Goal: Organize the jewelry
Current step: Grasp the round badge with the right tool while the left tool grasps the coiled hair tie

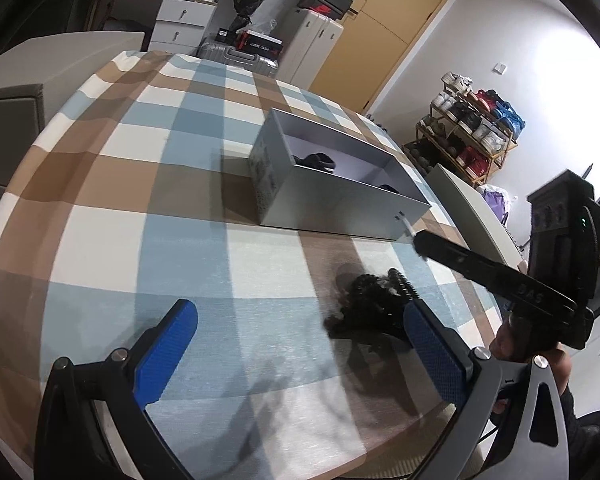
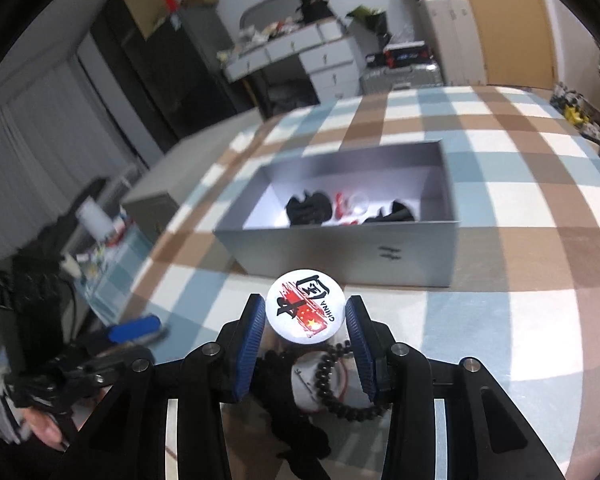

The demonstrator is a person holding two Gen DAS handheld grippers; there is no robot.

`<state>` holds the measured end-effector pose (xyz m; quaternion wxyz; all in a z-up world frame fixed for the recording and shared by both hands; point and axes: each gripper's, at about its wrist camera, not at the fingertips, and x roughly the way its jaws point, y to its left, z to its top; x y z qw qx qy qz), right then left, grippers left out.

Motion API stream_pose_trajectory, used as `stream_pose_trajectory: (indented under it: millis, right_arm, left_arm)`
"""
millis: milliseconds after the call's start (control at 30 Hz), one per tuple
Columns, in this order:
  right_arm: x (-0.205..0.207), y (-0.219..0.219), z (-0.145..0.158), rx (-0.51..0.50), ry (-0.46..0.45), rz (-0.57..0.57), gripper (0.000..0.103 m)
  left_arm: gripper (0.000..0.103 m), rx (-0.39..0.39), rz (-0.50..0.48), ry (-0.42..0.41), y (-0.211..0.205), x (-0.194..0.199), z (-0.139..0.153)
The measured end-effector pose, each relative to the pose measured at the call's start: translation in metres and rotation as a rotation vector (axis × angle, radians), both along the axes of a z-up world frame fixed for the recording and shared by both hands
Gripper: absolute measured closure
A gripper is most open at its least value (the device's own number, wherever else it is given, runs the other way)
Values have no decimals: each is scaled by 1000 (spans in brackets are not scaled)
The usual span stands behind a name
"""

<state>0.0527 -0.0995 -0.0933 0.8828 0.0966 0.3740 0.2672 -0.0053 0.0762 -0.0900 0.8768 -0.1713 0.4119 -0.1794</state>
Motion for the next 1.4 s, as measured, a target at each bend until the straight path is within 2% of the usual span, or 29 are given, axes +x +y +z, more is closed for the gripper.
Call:
stream_pose_trajectory:
  millis: [100, 300, 433, 533, 667, 833, 1000, 1067, 1133, 1200, 1367, 1400]
  right_arm:
    - [-7, -15, 4, 18, -31, -30, 62]
    - [-24, -49, 9, 45, -80, -84, 62]
    - [-32, -66, 7, 52, -90, -107, 62]
    - [-35, -77, 5, 53, -95, -124, 62]
    - [-38, -89, 1, 71, -91, -142, 62]
    - [-42, -98, -3, 87, -88, -159, 62]
    - [-43, -102, -5, 105, -79, -167, 62]
    - [-44, -102, -5, 104, -81, -167, 62]
    - [-44, -101, -4, 104, -84, -163, 62]
    - [-44, -101, -4, 108, -85, -161, 62]
    - [-45, -99, -3, 109, -88, -154, 62]
    - [-46, -98, -3, 107, -89, -153, 62]
  left_arm:
    - [2, 11, -41, -13, -14, 4, 7]
    - [2, 104, -189, -37, -60, 17, 14]
    - [2, 294, -308, -69, -99, 32, 12]
    - [2, 361, -409, -63, -117, 42, 11]
    - [2, 416, -517, -13, -133, 50, 4]
    - [2, 535, -525, -31, -148, 55, -6]
    - [4, 513, -564, -1, -156, 58, -12]
    - [20, 512, -577, 0, -158, 55, -11]
    - [49, 525, -586, 3, -160, 54, -11]
    - [57, 539, -589, 1, -162, 54, -13]
    - [65, 526, -603, -21, -162, 51, -10]
    - [84, 530, -602, -30, -163, 50, -9]
